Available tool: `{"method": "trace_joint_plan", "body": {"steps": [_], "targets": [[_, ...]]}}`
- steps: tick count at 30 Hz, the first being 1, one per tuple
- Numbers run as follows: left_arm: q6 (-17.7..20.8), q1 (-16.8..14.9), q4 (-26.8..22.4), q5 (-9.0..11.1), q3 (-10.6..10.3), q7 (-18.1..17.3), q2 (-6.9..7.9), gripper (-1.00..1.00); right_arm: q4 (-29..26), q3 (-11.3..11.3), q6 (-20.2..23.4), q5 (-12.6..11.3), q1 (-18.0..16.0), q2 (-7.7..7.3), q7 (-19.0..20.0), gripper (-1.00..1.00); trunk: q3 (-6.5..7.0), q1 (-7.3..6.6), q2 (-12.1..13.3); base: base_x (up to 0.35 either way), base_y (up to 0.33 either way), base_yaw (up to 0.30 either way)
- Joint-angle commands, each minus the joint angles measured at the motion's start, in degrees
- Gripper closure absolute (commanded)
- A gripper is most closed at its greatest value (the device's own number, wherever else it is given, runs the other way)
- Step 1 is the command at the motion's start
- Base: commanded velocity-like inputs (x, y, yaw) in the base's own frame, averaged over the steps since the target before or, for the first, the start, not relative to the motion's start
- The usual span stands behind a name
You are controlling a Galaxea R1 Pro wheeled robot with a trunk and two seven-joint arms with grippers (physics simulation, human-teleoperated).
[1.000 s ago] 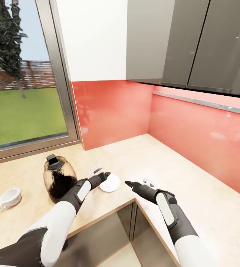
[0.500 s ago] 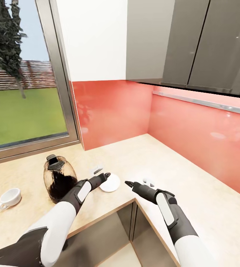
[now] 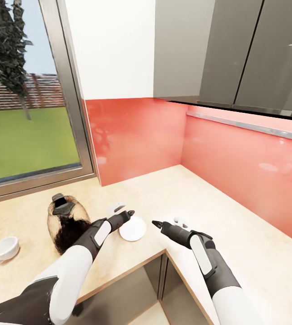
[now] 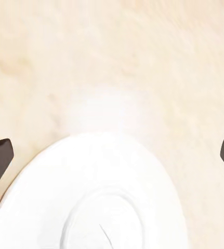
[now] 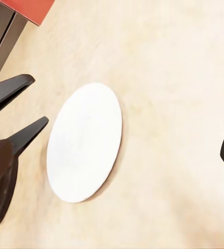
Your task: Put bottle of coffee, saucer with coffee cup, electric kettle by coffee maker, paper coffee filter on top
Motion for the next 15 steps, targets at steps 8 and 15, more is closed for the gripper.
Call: {"method": "trace_joint_plan", "body": {"steps": [8,15], "targets": [[0.46,-0.08,-0.09,0.3,0.37,-0.16,-0.05,-1.0,-0.06,-0.26,0.44,-0.01,-0.06,0.01,0.2,-1.0,-0.13,0.04,-0.13,0.027,0.0,0.0],[0.46,-0.04,-0.09,0.3,0.48,-0.16,-0.05,-1.0,-0.01,-0.26,0.44,0.02,-0.05,-0.08,0.24,-1.0,-0.13,0.04,-0.13,0.106,0.0,0.0]]}}
